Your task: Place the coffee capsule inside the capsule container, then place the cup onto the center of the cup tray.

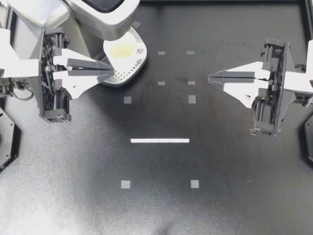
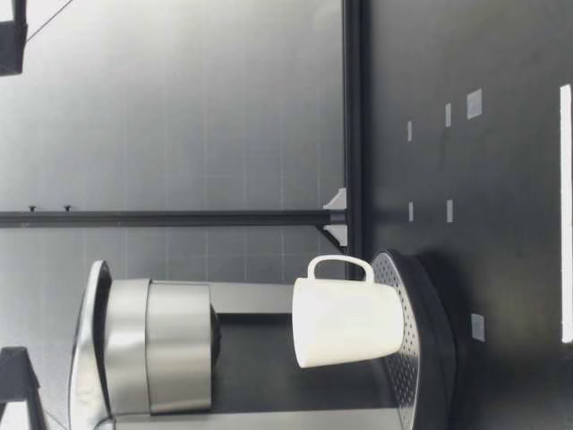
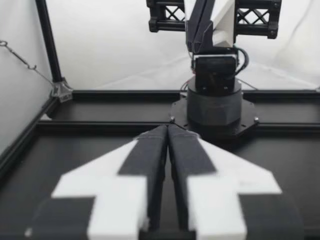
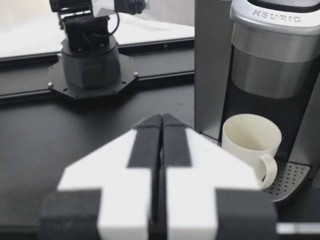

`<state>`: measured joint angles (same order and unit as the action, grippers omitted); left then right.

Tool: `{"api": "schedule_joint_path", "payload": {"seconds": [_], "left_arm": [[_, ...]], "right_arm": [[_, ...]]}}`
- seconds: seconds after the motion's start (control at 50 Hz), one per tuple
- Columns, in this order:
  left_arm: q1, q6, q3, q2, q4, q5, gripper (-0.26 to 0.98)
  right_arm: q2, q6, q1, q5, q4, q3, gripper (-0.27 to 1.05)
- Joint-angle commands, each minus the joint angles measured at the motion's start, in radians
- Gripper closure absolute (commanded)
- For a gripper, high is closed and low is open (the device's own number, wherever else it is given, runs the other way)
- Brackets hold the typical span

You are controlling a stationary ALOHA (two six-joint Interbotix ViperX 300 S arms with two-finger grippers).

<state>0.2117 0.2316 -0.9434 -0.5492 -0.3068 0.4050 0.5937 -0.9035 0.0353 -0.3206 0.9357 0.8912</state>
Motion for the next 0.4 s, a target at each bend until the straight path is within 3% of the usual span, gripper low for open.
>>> {"api": "schedule_joint_path", "payload": {"seconds": [0.0, 0.38], "left_arm": [[-0.003, 0.002, 0.011, -0.005, 0.002, 0.011, 0.57], [-0.003, -0.003, 0.012, -0.005, 0.002, 0.011, 0.57]], "right_arm": [[0.003, 0.002, 0.006, -0.009, -0.002, -0.017, 0.69], [0.000, 0.002, 0.006, -0.012, -0.003, -0.017, 0.69]]}}
